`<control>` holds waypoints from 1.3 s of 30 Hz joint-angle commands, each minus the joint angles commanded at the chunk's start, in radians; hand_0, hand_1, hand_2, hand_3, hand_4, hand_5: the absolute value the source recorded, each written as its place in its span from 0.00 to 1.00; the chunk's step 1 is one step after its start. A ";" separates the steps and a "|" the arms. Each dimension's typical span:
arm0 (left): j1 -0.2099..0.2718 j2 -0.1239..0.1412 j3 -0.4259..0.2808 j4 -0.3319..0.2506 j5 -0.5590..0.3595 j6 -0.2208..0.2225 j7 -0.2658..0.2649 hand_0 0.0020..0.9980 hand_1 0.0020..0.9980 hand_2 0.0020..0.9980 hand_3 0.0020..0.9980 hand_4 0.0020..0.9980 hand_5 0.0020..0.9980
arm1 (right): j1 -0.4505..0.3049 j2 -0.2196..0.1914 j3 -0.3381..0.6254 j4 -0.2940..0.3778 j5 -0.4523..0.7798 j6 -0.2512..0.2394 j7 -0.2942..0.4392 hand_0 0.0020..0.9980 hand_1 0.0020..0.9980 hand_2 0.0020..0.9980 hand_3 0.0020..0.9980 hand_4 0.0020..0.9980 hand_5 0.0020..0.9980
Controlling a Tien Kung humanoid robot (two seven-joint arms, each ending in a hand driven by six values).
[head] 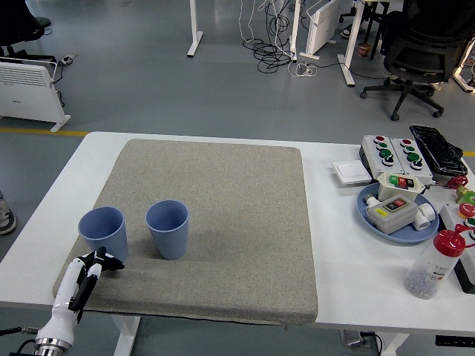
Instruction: Push cup pick cup insert cup
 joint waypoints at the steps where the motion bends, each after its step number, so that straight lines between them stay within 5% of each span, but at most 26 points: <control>1: -0.004 0.000 0.002 0.003 0.000 0.000 0.000 0.58 0.52 0.46 0.42 0.55 1.00 | 0.000 0.000 0.000 0.000 0.000 0.000 0.000 0.74 0.68 0.68 0.56 0.08 0.48; 26: -0.186 -0.023 0.010 0.180 0.018 -0.031 0.023 0.59 0.52 0.46 0.43 0.55 1.00 | 0.002 0.008 0.007 0.000 -0.007 -0.002 -0.003 0.74 0.67 0.68 0.56 0.08 0.48; 39: -0.317 -0.027 0.082 0.313 -0.022 -0.050 0.021 0.58 0.52 0.46 0.43 0.55 1.00 | 0.006 0.010 0.023 0.002 -0.039 -0.001 -0.013 0.74 0.67 0.68 0.56 0.08 0.48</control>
